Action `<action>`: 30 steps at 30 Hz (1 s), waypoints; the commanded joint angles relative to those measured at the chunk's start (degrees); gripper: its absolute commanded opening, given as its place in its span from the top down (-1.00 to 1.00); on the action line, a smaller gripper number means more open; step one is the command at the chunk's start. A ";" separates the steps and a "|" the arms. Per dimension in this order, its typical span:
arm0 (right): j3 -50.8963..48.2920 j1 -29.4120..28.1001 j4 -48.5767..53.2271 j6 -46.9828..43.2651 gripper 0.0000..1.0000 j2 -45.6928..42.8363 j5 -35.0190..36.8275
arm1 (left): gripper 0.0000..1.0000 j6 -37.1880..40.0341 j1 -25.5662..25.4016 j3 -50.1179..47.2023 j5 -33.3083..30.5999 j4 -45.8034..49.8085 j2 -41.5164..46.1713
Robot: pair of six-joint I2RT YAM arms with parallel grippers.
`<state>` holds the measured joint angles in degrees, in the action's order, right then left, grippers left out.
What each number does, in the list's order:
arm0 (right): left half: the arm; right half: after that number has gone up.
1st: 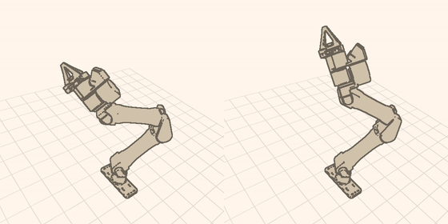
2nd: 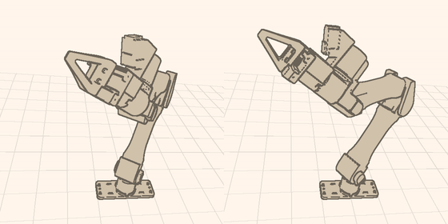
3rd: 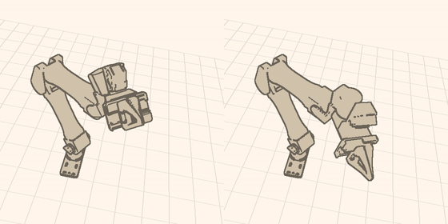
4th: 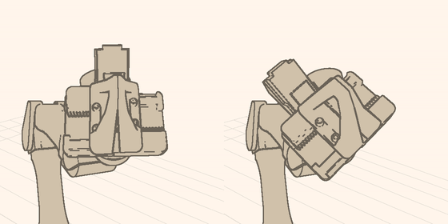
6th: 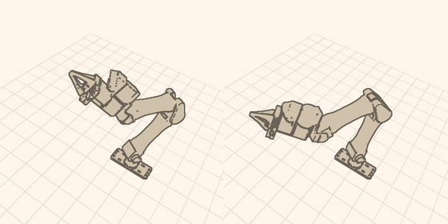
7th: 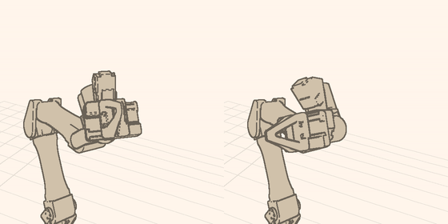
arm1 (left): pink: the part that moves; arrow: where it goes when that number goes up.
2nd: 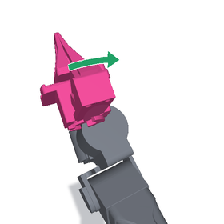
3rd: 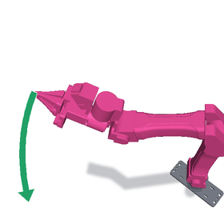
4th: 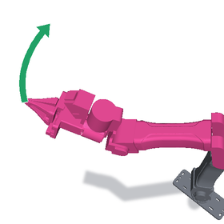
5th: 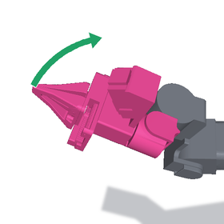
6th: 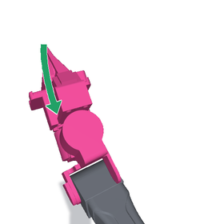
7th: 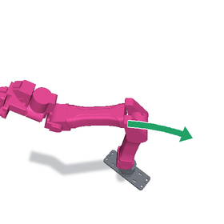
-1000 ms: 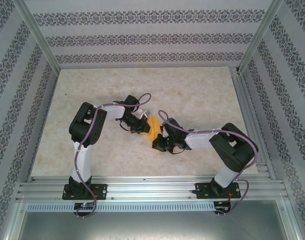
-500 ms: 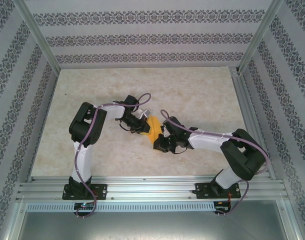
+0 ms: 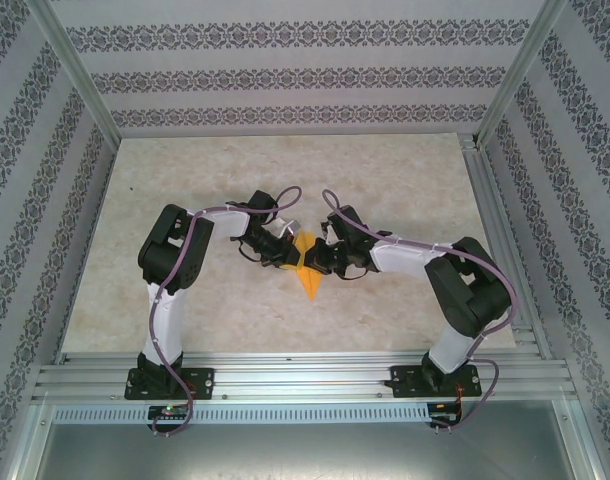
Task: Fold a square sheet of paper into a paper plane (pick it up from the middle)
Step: Fourth fold the wing at the center of the table.
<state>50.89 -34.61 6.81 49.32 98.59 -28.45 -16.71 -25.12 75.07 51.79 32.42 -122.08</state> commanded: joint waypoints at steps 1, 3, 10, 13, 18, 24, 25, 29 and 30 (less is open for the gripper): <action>0.33 -0.62 -1.37 -1.62 0.88 2.76 -1.42 | 0.99 1.33 1.17 0.34 -3.54 -0.02 -2.20; 0.11 -0.77 -0.42 -2.12 0.88 4.57 -0.57 | 0.99 1.44 1.19 0.43 -3.49 0.14 -2.20; 0.07 -1.10 2.34 -3.26 0.89 8.12 0.57 | 0.99 1.49 1.22 0.54 -3.74 0.28 -2.44; 0.45 -1.21 4.53 -3.97 0.89 8.03 1.14 | 0.99 1.36 1.21 0.54 -3.86 0.28 -2.34; -0.72 -1.49 5.51 -4.76 0.90 7.76 1.73 | 0.95 0.22 1.31 0.58 -3.50 -0.59 -1.08; -1.55 -1.65 4.80 -4.40 0.91 8.10 2.37 | 0.62 -1.88 1.90 0.54 -4.38 -1.51 1.26; -1.42 -1.70 4.83 -4.49 0.91 8.21 2.60 | 0.55 -2.60 2.05 0.56 -4.75 -1.69 2.02; -1.11 -1.94 4.79 -4.43 0.92 8.73 3.08 | 0.39 -4.55 2.55 0.97 -6.76 -1.99 6.38; -1.06 -1.95 4.79 -4.32 0.92 8.87 3.15 | 0.37 -4.96 2.72 1.24 -7.04 -1.85 7.24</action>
<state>51.27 -35.42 6.90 46.30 104.68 -28.18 -19.53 -24.21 75.31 48.49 32.21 -119.28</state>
